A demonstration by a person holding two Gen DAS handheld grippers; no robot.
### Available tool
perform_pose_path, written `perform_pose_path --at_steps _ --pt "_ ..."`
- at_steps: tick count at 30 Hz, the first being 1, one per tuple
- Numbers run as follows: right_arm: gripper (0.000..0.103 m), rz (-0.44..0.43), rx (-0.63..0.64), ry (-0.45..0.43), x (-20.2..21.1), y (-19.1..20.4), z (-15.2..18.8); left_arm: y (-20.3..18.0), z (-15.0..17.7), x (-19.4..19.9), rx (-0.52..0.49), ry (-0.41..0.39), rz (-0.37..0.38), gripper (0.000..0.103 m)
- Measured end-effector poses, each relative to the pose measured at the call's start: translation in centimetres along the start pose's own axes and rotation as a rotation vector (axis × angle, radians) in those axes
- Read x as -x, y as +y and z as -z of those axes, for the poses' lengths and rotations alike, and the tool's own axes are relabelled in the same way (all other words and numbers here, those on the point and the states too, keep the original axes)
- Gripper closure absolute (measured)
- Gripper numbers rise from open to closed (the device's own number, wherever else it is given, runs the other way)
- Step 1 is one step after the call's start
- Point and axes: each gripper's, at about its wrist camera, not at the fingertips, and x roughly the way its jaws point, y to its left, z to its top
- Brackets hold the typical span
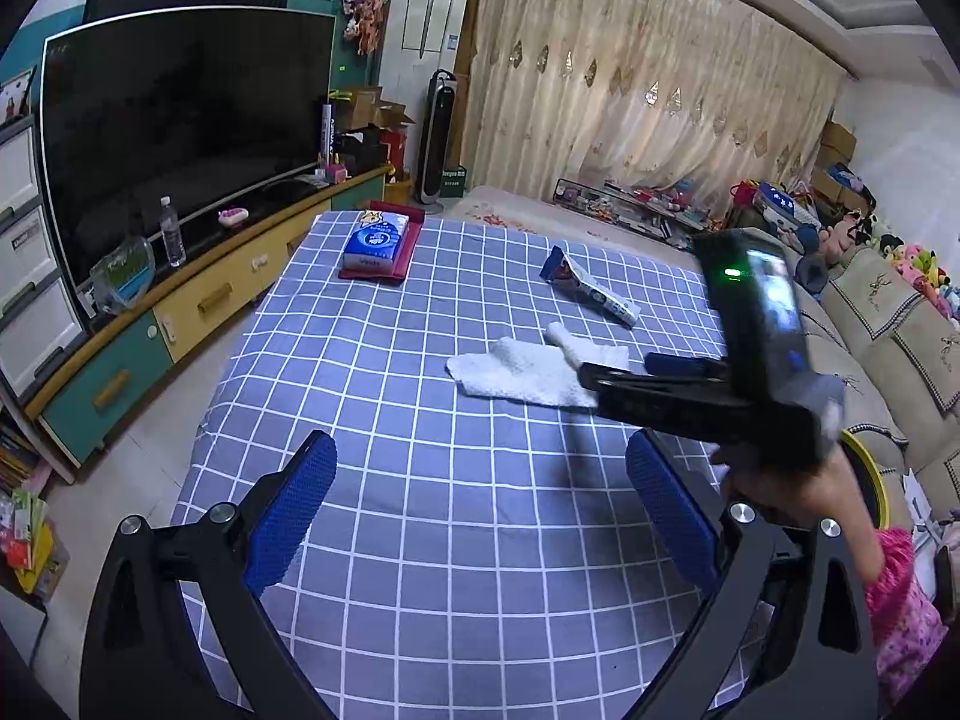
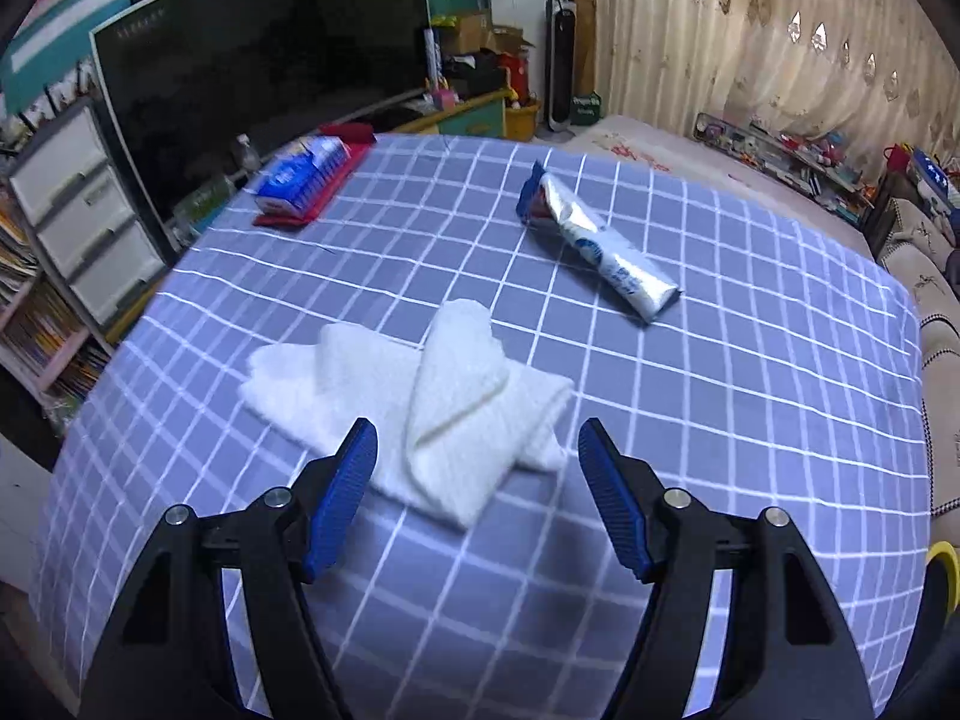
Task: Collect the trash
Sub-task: 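Grasp the white cloth with the right gripper and lift it, then carry the white cloth over the yellow bin and open the right gripper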
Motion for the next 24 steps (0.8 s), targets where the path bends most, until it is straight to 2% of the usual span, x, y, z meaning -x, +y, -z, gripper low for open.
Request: perform_pose_path --at_steps 5,6,8,10,12,13,18,24 --pt "0.037 0.026 -0.013 0.042 -2.0 0.0 -0.2 0.6 0.2 -0.7 0.012 0.015 0.005 0.007" --pt "0.041 0.028 -0.009 0.048 -2.3 0.1 -0.2 0.6 0.3 -0.8 0.014 0.019 0.006 0.007" --pt "0.051 0.033 0.001 0.044 -2.5 0.4 -0.3 0.7 0.4 -1.0 0.017 0.025 0.01 0.007" --pt "0.072 0.019 -0.007 0.046 -2.4 0.6 -0.4 0.5 0.6 -1.3 0.02 0.033 0.018 0.007" --pt "0.086 -0.004 -0.016 0.047 -2.2 0.6 -0.4 0.4 0.7 -1.4 0.019 0.038 0.021 0.007" --pt "0.09 -0.011 -0.021 0.043 -2.0 0.6 -0.4 0.3 0.7 -1.5 0.016 0.04 0.022 0.007" --pt "0.092 -0.044 -0.037 0.008 0.4 0.2 0.3 -0.3 0.8 -1.9 0.004 0.046 0.026 0.007" --pt "0.093 -0.038 -0.083 -0.073 5.4 -2.6 1.8 -1.3 0.5 -2.2 -0.016 0.047 0.039 0.007"
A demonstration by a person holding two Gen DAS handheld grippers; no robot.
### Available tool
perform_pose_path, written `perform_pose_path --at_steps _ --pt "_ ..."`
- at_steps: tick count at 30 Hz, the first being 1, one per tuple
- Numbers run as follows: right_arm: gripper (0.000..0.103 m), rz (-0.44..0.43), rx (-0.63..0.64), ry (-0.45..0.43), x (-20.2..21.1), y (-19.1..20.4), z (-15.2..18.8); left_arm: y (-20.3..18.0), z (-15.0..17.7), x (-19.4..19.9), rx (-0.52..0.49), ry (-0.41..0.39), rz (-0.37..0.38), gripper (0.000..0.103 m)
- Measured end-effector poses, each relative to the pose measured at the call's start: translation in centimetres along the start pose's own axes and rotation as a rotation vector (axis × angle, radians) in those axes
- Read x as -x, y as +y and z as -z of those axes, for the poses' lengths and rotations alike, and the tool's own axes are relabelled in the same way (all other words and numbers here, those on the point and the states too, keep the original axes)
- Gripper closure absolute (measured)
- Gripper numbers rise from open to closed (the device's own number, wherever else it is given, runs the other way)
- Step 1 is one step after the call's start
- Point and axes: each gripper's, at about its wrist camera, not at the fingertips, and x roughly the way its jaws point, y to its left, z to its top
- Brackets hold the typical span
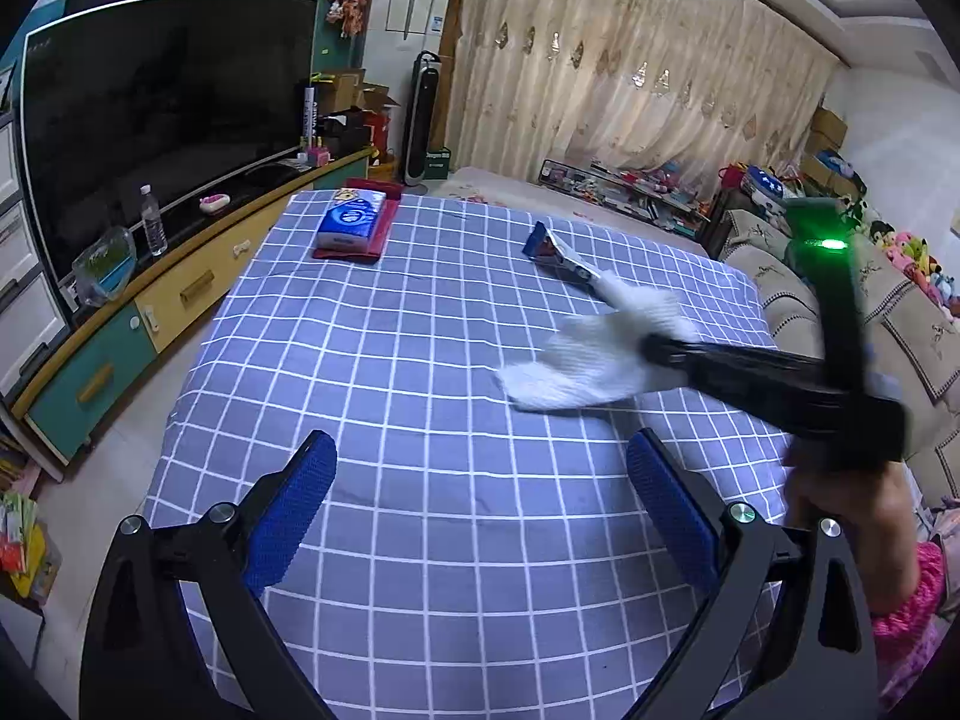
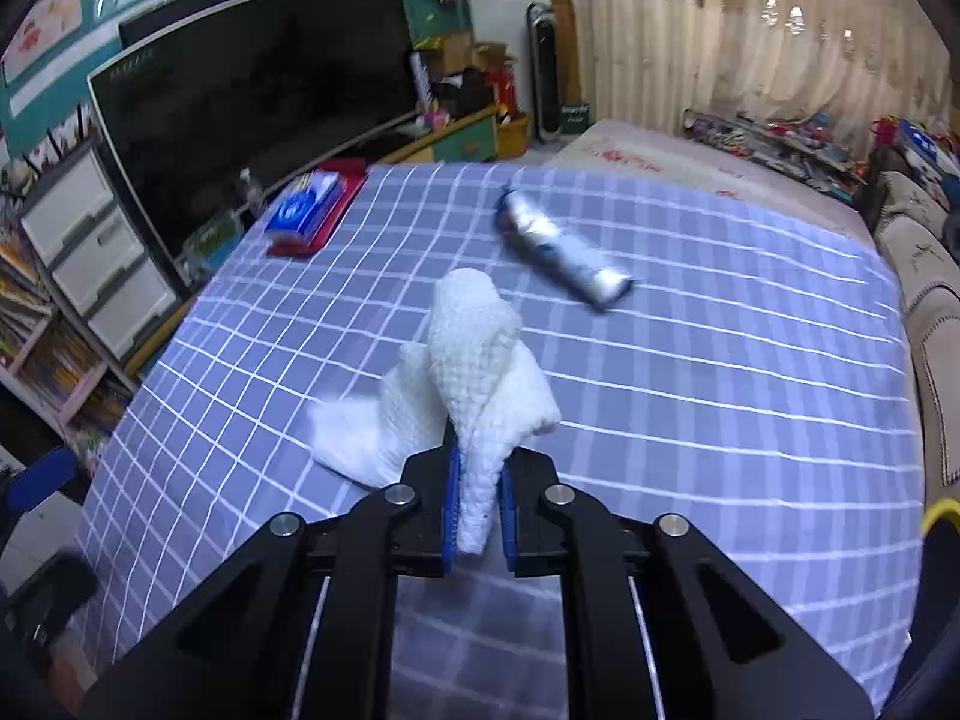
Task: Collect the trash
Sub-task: 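Carry the white cloth over the yellow bin and open the right gripper, then grasp the white toothpaste tube with the left gripper and lift it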
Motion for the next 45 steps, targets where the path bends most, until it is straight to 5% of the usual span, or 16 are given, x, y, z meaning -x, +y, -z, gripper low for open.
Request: perform_pose_path --at_steps 11,23,26,28,30,45 --pt "0.092 0.191 -0.187 -0.15 12.0 -12.9 5.1 -4.8 -0.7 -1.8 -0.086 0.013 0.036 0.007" --pt "0.091 0.451 -0.422 -0.141 18.2 -28.1 12.1 -11.6 -2.4 -5.1 -0.163 0.029 0.062 0.007" --pt "0.087 0.48 -0.431 -0.098 17.4 -29.7 13.1 -12.8 -3.1 -6.1 -0.167 0.027 0.051 0.007" --pt "0.053 0.504 -0.438 -0.086 16.9 -30.6 13.8 -13.4 -3.6 -7.1 -0.165 0.034 0.036 0.007" --pt "0.044 0.528 -0.439 -0.093 16.8 -31.0 14.3 -13.8 -4.0 -8.0 -0.164 0.045 0.026 0.007" --pt "0.041 0.52 -0.445 -0.138 16.9 -31.7 15.1 -15.3 -8.4 -19.1 -0.049 0.14 -0.097 0.007"
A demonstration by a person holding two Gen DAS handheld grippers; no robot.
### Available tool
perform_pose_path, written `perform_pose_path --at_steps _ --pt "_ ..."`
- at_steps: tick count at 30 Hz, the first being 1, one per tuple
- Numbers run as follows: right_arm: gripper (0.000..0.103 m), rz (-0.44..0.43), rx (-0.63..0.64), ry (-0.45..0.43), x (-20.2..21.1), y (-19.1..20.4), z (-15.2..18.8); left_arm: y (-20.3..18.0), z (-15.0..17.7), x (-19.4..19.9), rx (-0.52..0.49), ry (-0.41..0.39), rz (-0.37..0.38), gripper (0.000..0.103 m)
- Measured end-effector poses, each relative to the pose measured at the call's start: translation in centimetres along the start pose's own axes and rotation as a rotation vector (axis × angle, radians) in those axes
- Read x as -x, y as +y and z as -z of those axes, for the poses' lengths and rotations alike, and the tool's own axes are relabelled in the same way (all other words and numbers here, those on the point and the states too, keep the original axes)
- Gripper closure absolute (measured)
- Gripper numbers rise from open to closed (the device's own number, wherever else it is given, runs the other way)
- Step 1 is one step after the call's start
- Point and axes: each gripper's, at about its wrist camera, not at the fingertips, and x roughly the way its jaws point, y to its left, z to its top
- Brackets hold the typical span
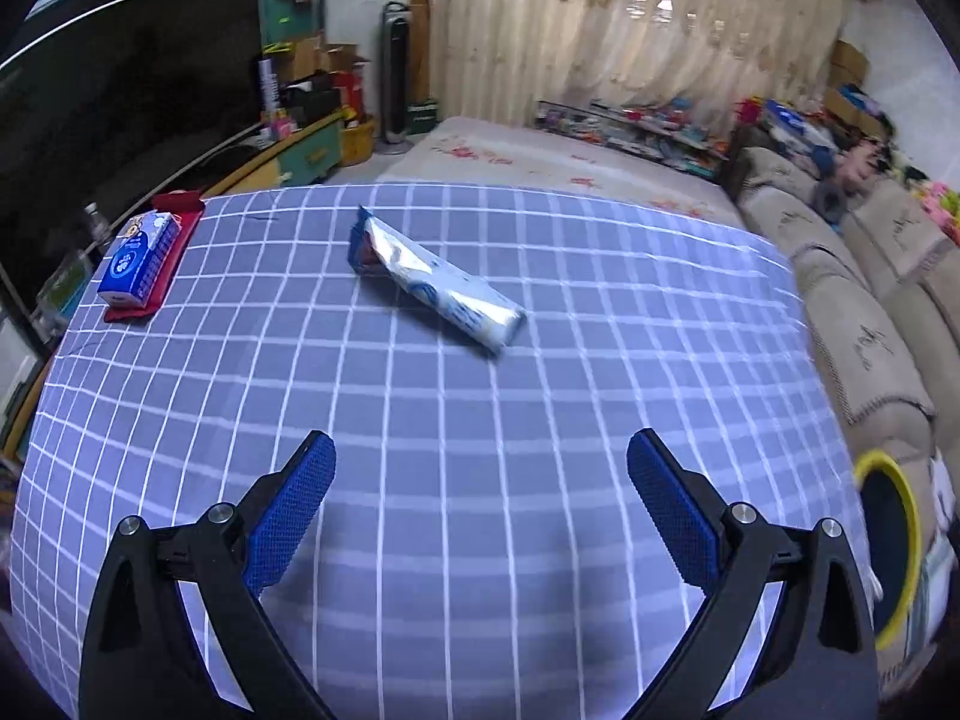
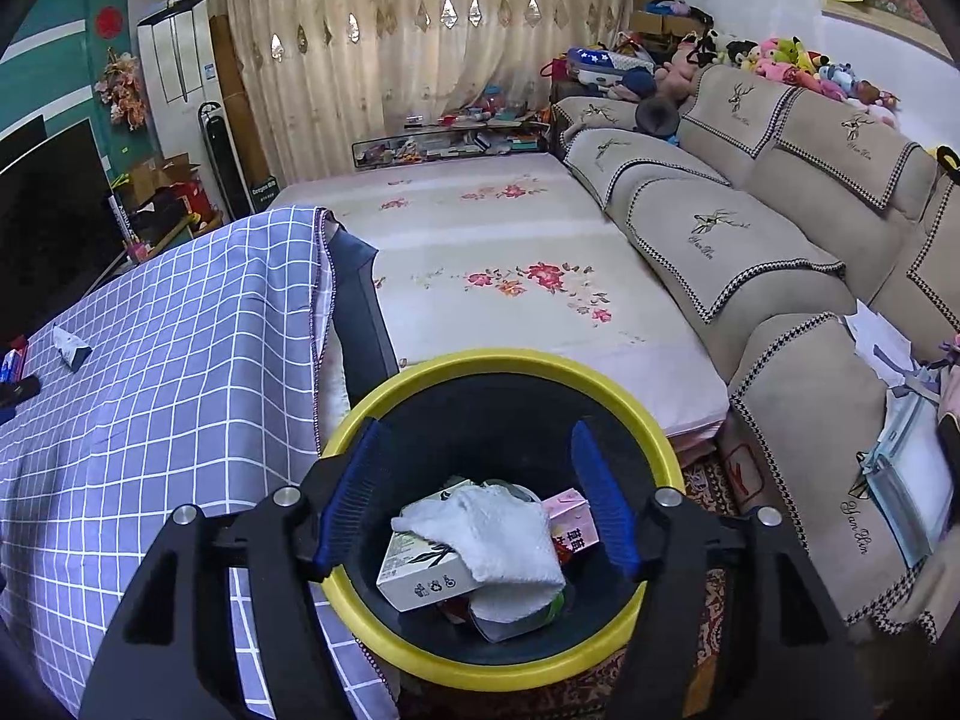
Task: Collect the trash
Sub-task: 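Grasp the white toothpaste tube with the left gripper and lift it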
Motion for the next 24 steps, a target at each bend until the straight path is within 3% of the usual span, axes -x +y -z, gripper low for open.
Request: perform_pose_path --at_steps 11,19,24 --pt "0.041 -0.027 -0.002 0.021 -1.6 -0.1 -0.3 0.9 -6.2 -6.9 0.113 0.012 -0.206 0.007" --pt "0.041 -0.049 0.008 0.032 -2.3 0.5 -0.4 1.8 -7.6 -10.0 0.15 0.074 -0.192 0.008" --pt "0.041 -0.054 0.008 0.033 -2.3 0.5 -0.6 2.2 -7.9 -11.0 0.129 0.075 -0.171 0.024"
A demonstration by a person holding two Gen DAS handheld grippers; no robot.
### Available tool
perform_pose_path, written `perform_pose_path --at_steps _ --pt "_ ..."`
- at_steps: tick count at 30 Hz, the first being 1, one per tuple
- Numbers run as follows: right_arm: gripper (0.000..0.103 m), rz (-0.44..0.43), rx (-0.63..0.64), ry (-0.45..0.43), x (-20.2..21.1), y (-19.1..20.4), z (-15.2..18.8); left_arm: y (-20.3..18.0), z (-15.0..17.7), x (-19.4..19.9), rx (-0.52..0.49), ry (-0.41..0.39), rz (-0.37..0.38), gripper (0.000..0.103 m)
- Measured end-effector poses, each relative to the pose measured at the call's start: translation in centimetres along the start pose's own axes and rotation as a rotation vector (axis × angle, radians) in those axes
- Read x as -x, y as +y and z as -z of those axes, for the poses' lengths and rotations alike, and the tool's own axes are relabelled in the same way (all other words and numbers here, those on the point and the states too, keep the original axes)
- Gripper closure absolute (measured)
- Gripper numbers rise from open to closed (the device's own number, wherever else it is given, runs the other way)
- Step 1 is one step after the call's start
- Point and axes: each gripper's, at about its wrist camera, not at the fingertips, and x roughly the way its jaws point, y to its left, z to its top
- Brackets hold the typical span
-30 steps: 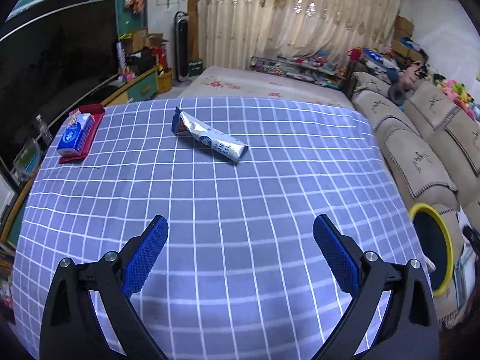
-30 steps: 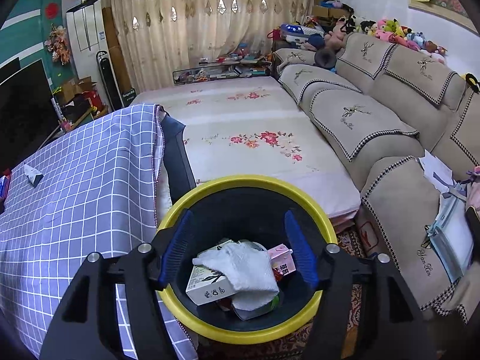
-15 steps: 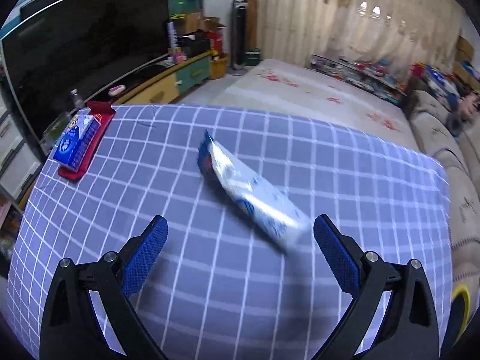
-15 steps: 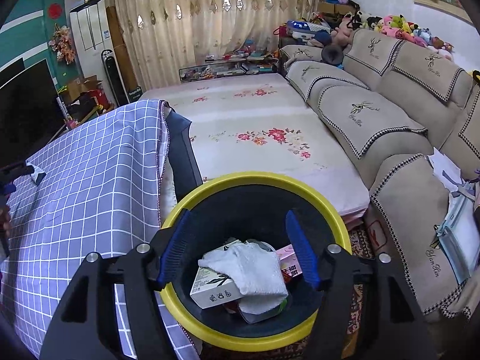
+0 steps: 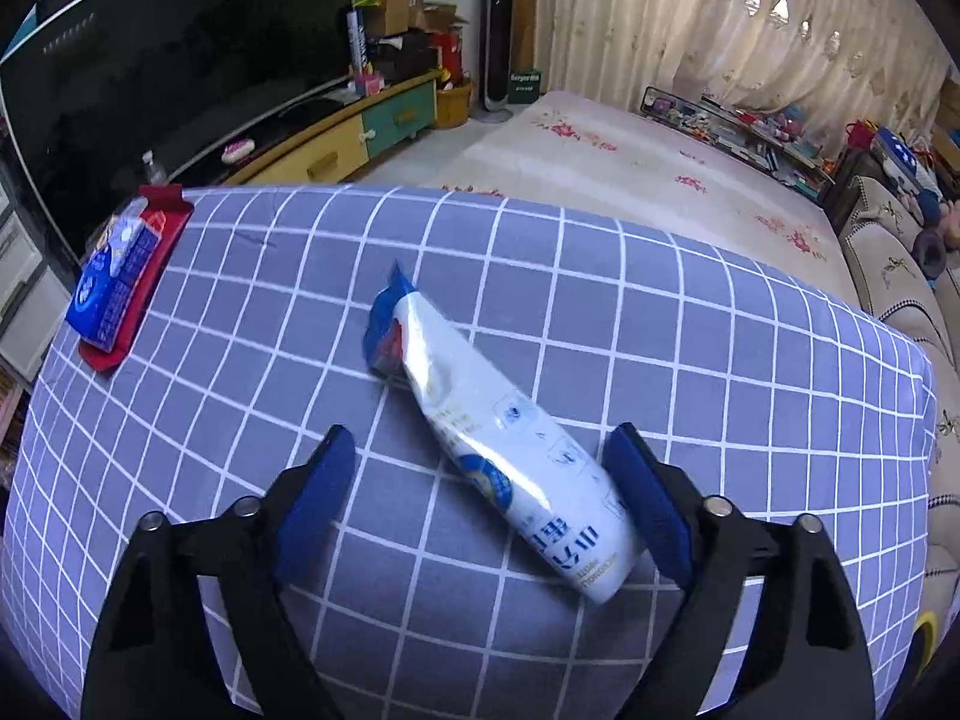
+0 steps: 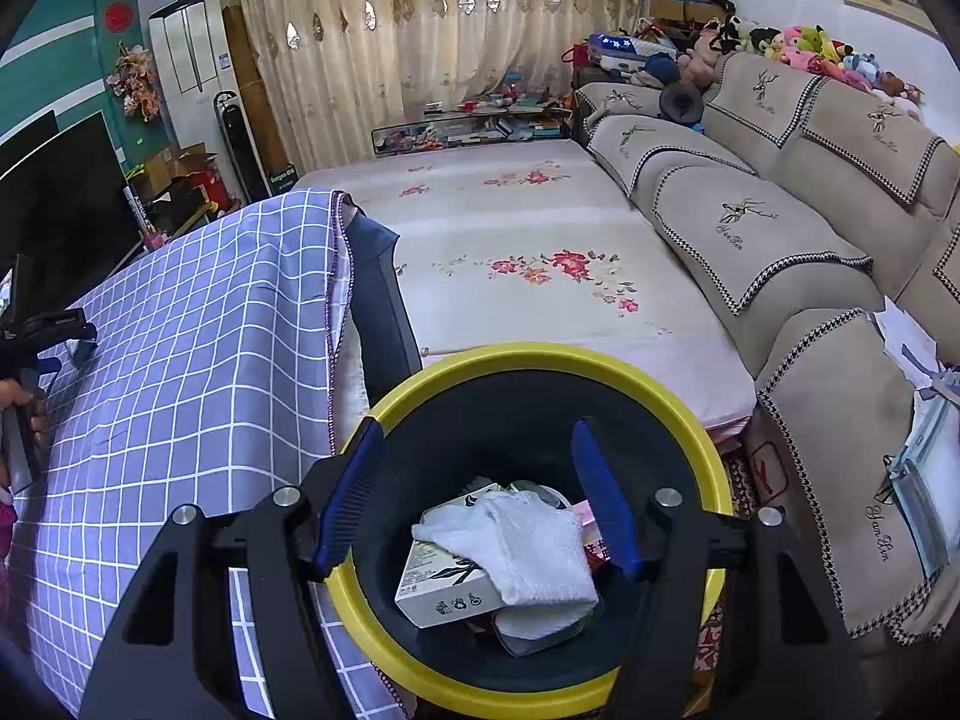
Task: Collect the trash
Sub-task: 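Grasp the white toothpaste tube with the left gripper and lift it, then carry the toothpaste tube over the yellow bin and open the left gripper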
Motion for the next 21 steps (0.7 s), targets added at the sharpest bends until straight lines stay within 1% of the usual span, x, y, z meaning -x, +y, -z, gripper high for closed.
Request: perform_pose_path --at_steps 2,3,6,8,10,11,13,14,17,21 --pt "0.041 -0.004 -0.001 0.001 0.1 0.1 0.1 -0.1 0.0 0.0 -0.014 -0.005 0.004 0.034" --pt "0.041 -0.005 0.0 0.002 0.1 0.1 0.2 -0.3 0.0 0.1 -0.023 -0.009 0.008 0.042" --pt "0.041 -0.01 0.002 0.005 0.1 0.3 0.3 -0.5 0.3 0.6 -0.035 -0.011 0.024 0.05" --pt "0.041 -0.012 0.003 0.004 0.3 0.4 0.4 -0.5 0.8 1.1 -0.04 -0.009 0.041 0.052" --pt "0.041 -0.015 0.004 -0.001 0.6 0.5 0.4 -0.6 1.2 1.7 -0.057 -0.011 0.061 0.058" --pt "0.041 -0.015 0.004 -0.006 0.8 0.5 0.4 -0.6 1.6 2.1 -0.068 -0.013 0.068 0.063" --pt "0.041 -0.018 0.003 -0.012 1.2 0.5 0.4 -0.7 2.4 3.1 -0.093 -0.021 0.084 0.067" --pt "0.041 -0.02 0.002 -0.017 1.4 0.5 0.4 -0.7 2.9 3.5 -0.104 -0.024 0.092 0.071" --pt "0.041 -0.022 -0.003 -0.027 2.1 0.3 0.7 -1.0 4.7 5.3 -0.15 -0.032 0.13 0.074" --pt "0.041 -0.021 -0.013 -0.038 3.1 -0.3 1.2 -2.1 7.5 8.4 -0.232 -0.053 0.176 0.074"
